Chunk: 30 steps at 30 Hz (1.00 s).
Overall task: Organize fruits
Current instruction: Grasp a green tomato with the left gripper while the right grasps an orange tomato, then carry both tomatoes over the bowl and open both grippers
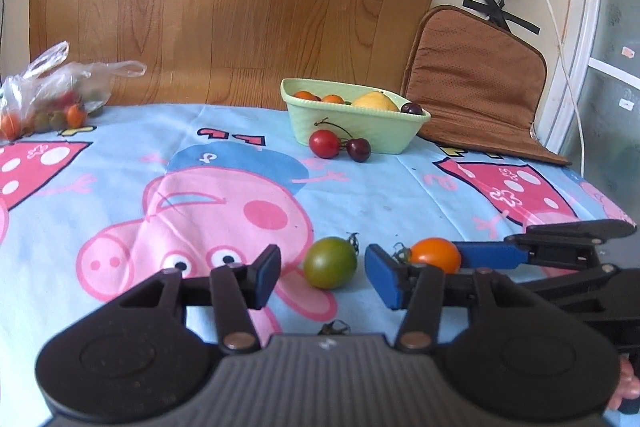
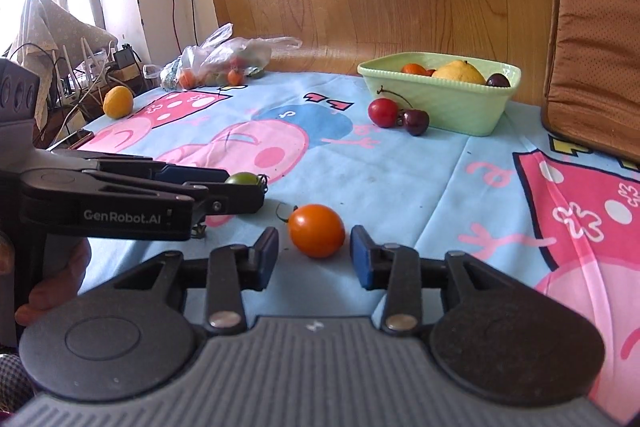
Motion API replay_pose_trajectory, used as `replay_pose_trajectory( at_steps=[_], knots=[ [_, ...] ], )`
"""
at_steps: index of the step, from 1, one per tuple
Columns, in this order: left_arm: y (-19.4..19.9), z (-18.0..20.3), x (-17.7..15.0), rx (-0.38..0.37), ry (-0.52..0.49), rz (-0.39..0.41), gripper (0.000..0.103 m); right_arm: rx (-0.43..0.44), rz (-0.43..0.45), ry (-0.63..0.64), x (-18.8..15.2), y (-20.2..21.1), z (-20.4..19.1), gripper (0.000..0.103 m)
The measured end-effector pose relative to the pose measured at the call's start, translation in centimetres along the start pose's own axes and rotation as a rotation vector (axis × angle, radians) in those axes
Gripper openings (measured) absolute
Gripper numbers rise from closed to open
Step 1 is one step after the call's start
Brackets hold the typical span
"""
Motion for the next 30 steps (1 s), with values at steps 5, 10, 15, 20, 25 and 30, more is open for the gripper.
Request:
replay_pose_trajectory(
  at_steps=[5,10,15,20,25,30],
  knots=[
    [0.0,0.3,0.0,-0.004,-0.016,-0.002,0.048,-0.012,0.002,0.006,-0.1,0.1,-0.1,0.043],
    [-0.2,0.4,-0.1,-0.014,-0.022,-0.010,0.047,-0.024,-0.002,0.018,0.0,0.0,-0.4,0.043],
    [-0.4,0.4,-0.1,-0.040,-0.001,-0.025,0.030,-0.017,0.000,0.035,0.1,0.0,-0.7,0.032],
    [-1.5,0.7,3.1,-0.093,0.041,0.015,0.030,-0.015,0.062,0.055,1.9,0.0,-0.3,0.032],
    [-6.2,1.1,8.3,-0.103,0.003,0.056,0.030,-0.060,0.130,0.045,5.3,-2.3,2.5,0.032],
    [-12.7,0.6,11.3,-0.097,0.021,0.045,0.031,-0.116,0.197,0.044,8.9,-6.0,5.8,0.032]
  ],
)
Point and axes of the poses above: each gripper's, at about its wrist camera, not at the fingertips, and y roughly against the way its jaws point, z to its right, x to its top, the point moved 7 cm from there along -y, roughly the way its jaws point, and after that the axes turned 14 degrees about z, right-handed, at the moved point
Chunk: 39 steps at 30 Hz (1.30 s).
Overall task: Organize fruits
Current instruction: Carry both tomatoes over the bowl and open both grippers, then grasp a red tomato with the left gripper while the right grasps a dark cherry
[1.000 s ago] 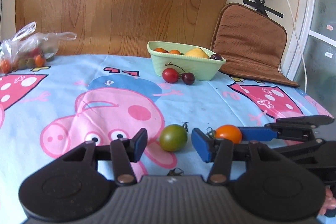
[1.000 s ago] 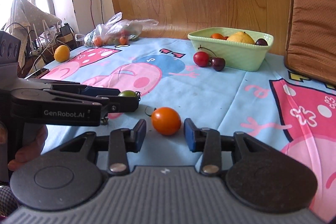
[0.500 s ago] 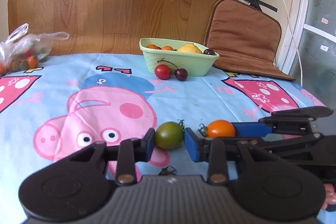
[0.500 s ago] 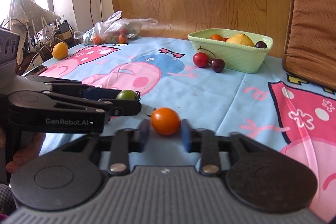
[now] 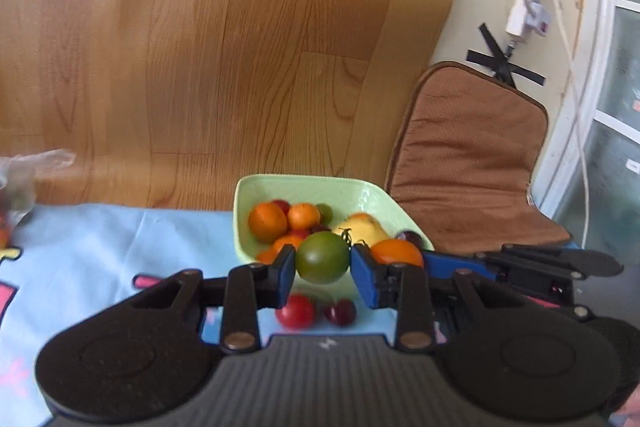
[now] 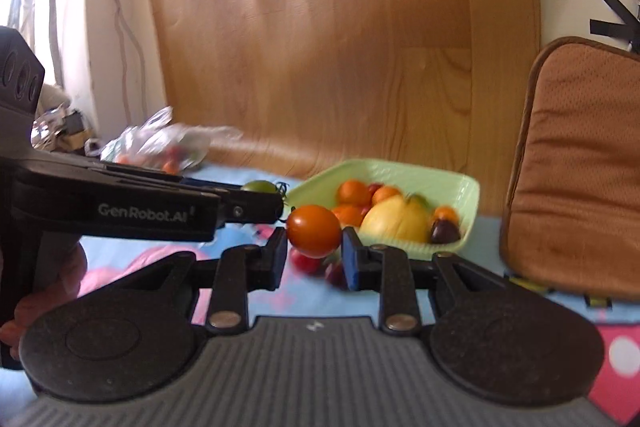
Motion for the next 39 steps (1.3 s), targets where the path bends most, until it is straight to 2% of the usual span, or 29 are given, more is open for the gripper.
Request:
replay_pose_trajectory(
  at_steps=[4,6,7,9,14,18,22,23,26,31,32,33,35,37,39],
  knots=[
    [-4.2,-1.1,0.2,0.011,0.019,-0.034,0.033,-0.042,0.003,0.039,0.2,-3.6,1.6,0.032],
    [-5.4,-1.7,0.3,0.029,0.026,-0.037,0.045,-0.052,-0.004,0.052,0.2,-4.8,2.3,0.033],
    [-5.6,-2.1,0.4,0.039,0.030,-0.034,0.047,-0.062,0.000,0.059,0.2,-5.2,2.6,0.034],
    [-5.2,-2.5,0.8,0.045,0.044,-0.017,0.048,-0.080,0.013,0.041,0.6,-5.2,3.2,0.034],
    [-1.7,-2.8,0.5,0.031,0.047,0.034,0.048,-0.090,0.066,-0.038,1.4,-1.8,4.1,0.034],
    [0.5,-2.7,-1.7,-0.009,0.033,0.002,0.048,-0.036,0.003,-0.101,-0.1,0.7,3.6,0.033],
    [-0.2,-1.8,-4.7,-0.026,-0.034,-0.083,0.050,0.010,-0.105,-0.083,-2.7,1.0,2.2,0.033],
    [-0.6,-1.7,-5.1,-0.029,-0.037,-0.100,0.053,0.011,-0.122,-0.071,-3.1,0.6,1.9,0.034],
    [-2.1,-2.0,-5.6,-0.006,-0.035,-0.121,0.050,0.018,-0.167,-0.060,-3.8,-1.1,1.5,0.033],
    [-3.7,-3.5,-6.1,-0.039,0.075,-0.158,0.047,0.017,-0.231,-0.097,-4.6,-3.2,2.2,0.033],
    [-3.6,-3.4,-6.1,-0.048,0.074,-0.153,0.045,0.027,-0.240,-0.108,-4.7,-3.4,2.2,0.033],
    [-3.6,-3.3,-6.2,-0.058,0.076,-0.149,0.033,0.034,-0.243,-0.116,-4.8,-3.5,2.1,0.034],
    [-3.6,-3.2,-6.2,-0.053,0.080,-0.146,0.031,0.059,-0.250,-0.124,-5.0,-3.8,1.7,0.035],
    [-3.2,-3.1,-6.2,-0.044,0.092,-0.147,0.031,0.048,-0.244,-0.098,-4.8,-3.7,1.4,0.026],
    [-2.1,-3.0,-6.2,-0.058,0.114,-0.140,0.031,0.050,-0.237,-0.095,-4.6,-3.0,1.3,0.024]
  ],
)
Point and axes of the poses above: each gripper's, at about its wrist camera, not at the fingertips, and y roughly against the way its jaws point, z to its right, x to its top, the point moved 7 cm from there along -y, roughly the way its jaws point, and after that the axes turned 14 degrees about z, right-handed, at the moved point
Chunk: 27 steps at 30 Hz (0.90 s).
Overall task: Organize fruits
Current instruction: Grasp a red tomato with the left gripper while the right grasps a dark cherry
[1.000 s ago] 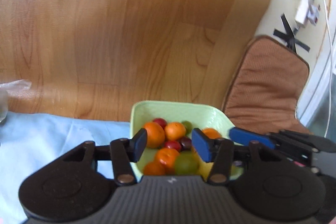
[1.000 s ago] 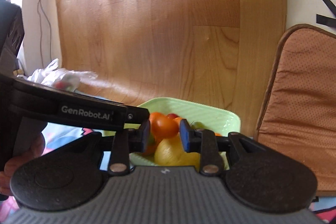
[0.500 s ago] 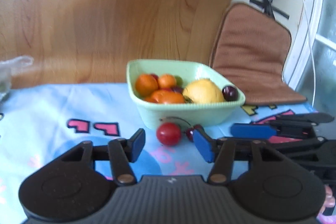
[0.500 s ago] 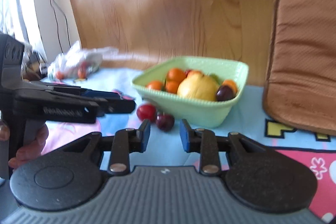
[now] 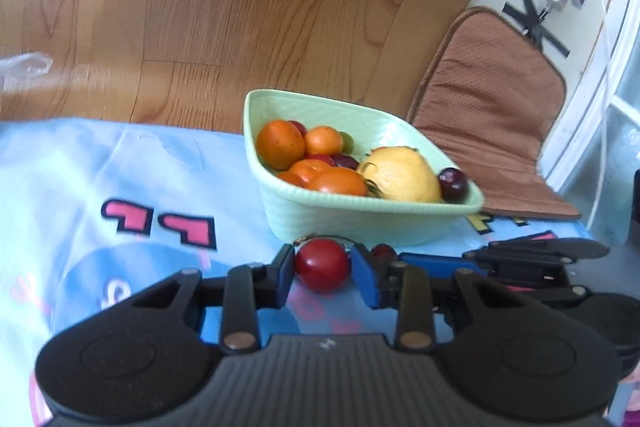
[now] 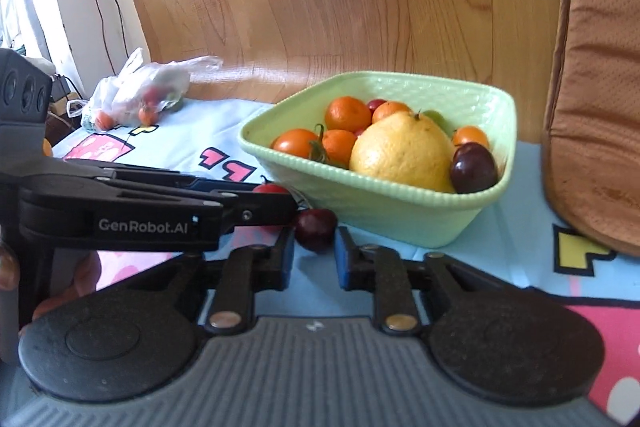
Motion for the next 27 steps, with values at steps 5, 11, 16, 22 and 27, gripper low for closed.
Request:
replay_pose_trajectory(
  at_steps=[5,11,16,22,27],
  knots=[
    [4.1,1.4,-1.7,-0.021,-0.038,0.001,0.031,0.017,0.038,0.009,-0.2,3.5,-1.1,0.024],
    [9.5,2.8,-4.0,-0.039,-0.038,0.004,0.031,0.049,0.039,0.021,-2.5,8.4,-3.1,0.024],
    [11.9,3.9,-5.6,-0.023,-0.053,-0.002,0.031,0.053,0.017,0.004,-4.6,11.0,-4.5,0.024],
    [12.8,5.5,-7.2,-0.013,-0.132,-0.014,0.032,0.039,0.003,0.023,-6.1,12.2,-5.6,0.025],
    [13.3,5.6,-7.3,0.017,-0.141,-0.004,0.045,0.021,0.009,0.066,-6.2,12.4,-6.1,0.028]
  ],
)
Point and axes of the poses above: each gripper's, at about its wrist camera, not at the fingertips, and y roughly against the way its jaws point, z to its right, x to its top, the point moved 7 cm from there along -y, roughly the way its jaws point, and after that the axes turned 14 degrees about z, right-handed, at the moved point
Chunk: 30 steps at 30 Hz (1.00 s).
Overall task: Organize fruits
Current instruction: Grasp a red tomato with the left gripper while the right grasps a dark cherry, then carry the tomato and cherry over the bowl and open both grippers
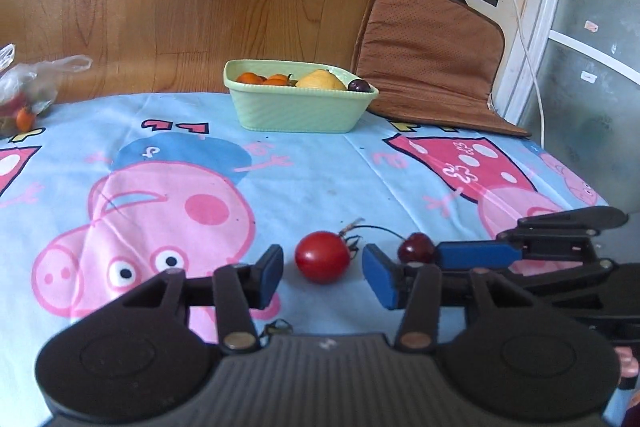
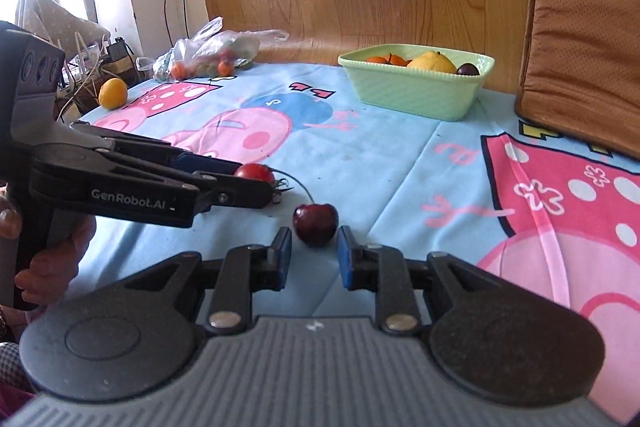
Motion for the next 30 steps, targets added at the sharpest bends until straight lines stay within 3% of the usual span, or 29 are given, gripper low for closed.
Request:
replay_pose_trajectory(
  at_steps=[4,6,10,15,23,30],
  knots=[
    [-0.2,0.7,-0.2,-0.005,-0.029,-0.007,0.040,-0.005,0.005,0.016,0.1,-0.4,0.1,0.029],
    [-0.6,0.8,-0.1,-0.016,-0.032,-0.016,0.032,-0.005,0.008,0.027,0.0,-0.6,0.1,0.029],
    [-0.9,1.2,0.6,-0.037,-0.030,-0.009,0.031,0.010,0.011,0.042,0.3,-1.3,0.2,0.027],
    [-2.3,0.8,3.9,-0.044,-0.027,0.032,0.032,0.003,0.083,0.057,2.3,-1.4,0.8,0.027],
    [-10.3,-1.7,11.8,0.018,-0.005,0.112,0.032,-0.122,0.245,0.049,8.5,-5.5,6.5,0.027],
    [-18.9,-4.1,13.0,0.075,0.024,0.062,0.034,-0.234,0.262,-0.051,11.0,-11.5,13.0,0.028]
  ],
)
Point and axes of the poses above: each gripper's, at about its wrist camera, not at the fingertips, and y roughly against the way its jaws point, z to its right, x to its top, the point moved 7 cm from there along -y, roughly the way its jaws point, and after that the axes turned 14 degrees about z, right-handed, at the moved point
